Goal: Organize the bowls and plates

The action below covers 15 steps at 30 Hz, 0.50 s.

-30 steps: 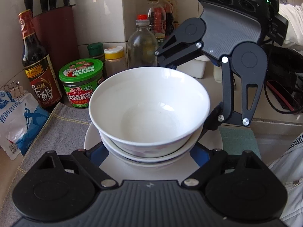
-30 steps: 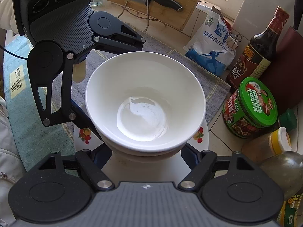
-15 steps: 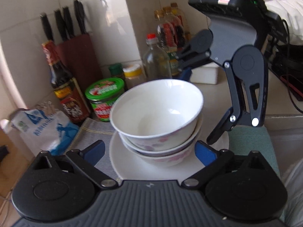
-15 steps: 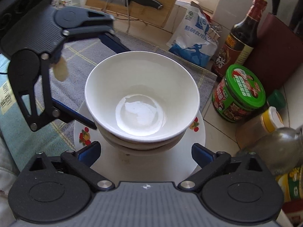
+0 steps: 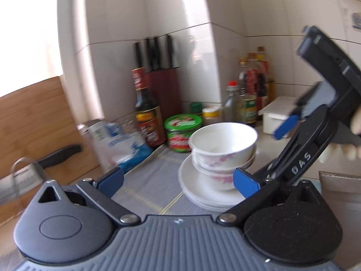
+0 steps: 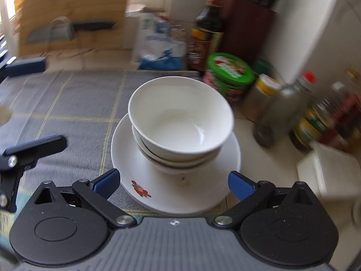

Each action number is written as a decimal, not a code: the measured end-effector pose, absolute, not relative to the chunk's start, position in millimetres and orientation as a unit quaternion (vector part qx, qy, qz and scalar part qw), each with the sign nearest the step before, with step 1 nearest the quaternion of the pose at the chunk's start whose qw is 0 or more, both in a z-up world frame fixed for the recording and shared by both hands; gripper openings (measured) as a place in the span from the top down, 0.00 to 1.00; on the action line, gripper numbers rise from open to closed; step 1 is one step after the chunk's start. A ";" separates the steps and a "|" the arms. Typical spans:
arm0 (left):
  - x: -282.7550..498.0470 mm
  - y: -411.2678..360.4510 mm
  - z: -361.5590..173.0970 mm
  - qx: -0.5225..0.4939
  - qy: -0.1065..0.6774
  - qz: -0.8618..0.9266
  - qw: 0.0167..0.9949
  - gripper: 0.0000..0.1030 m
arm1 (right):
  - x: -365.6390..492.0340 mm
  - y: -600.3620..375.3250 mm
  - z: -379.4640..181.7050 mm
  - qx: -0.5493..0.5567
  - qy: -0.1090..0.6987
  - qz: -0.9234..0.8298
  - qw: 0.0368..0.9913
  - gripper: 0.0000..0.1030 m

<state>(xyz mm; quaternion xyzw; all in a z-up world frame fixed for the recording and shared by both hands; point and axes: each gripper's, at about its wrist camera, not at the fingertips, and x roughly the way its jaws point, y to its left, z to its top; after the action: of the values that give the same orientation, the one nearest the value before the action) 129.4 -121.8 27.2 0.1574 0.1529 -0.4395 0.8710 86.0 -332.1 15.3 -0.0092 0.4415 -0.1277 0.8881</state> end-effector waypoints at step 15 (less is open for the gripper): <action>125.9 -87.0 64.4 0.090 0.297 -0.371 0.875 0.01 | 5.4 -270.0 58.0 0.091 0.349 -0.272 0.892 0.00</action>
<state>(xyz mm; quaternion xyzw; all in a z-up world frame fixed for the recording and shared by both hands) 125.9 -87.0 64.4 0.0898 0.2971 -0.3705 0.8754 5.4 -270.0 58.0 0.0911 0.3487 -0.2716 0.8924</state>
